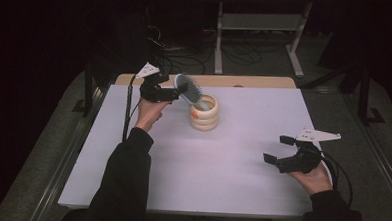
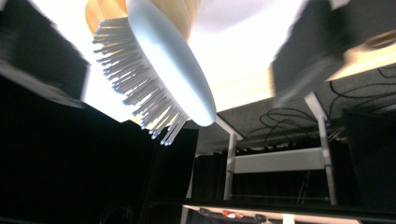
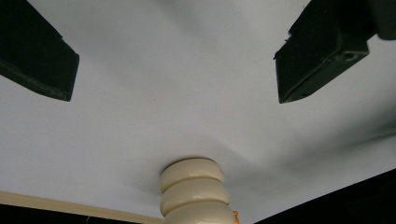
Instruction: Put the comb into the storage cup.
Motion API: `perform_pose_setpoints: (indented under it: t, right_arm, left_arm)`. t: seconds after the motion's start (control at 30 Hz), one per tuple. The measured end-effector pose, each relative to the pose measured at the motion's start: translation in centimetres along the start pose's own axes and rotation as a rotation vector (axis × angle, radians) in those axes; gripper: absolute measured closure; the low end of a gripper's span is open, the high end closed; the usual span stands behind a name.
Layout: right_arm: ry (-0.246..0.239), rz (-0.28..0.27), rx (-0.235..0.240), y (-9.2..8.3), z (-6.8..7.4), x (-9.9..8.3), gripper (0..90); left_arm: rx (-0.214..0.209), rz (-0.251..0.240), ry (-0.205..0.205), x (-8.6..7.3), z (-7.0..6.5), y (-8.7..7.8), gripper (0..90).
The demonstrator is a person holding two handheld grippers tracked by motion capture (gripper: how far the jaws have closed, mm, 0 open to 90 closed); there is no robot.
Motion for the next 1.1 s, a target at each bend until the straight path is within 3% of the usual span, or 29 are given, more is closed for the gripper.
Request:
perform_pose_setpoints:
  t: [0.17, 0.33, 0.5, 1.1]
  right_arm:
    - [0.000, 0.004, 0.001, 0.0, 0.0, -0.1, 0.0]
    - [-0.003, 0.004, 0.001, 0.0, 0.0, 0.0, 0.0]
    - [-0.003, 0.007, 0.000, -0.1, 0.0, -0.1, 0.0]
    - [-0.014, 0.015, -0.003, 0.0, 0.1, -0.2, 0.0]
  left_arm:
    - [-0.062, -0.001, -0.017, 0.1, -0.1, -0.6, 0.0]
    - [-0.093, 0.022, 0.017, 0.0, -0.3, -1.3, 0.0]
    - [-0.116, 0.013, 0.042, 0.1, -0.7, -2.1, 0.0]
    - [-0.121, -0.013, 0.050, -0.3, 0.0, -5.5, 0.0]
Point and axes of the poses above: each handheld gripper's, and its own axes: y roughly forward along the jaws, x roughly out of its top, z roughly to its left, the point moved 8 cm from there along y, roughly forward along the jaws, and after that the axes turned 15 degrees about -z, right-handed, at the moved point
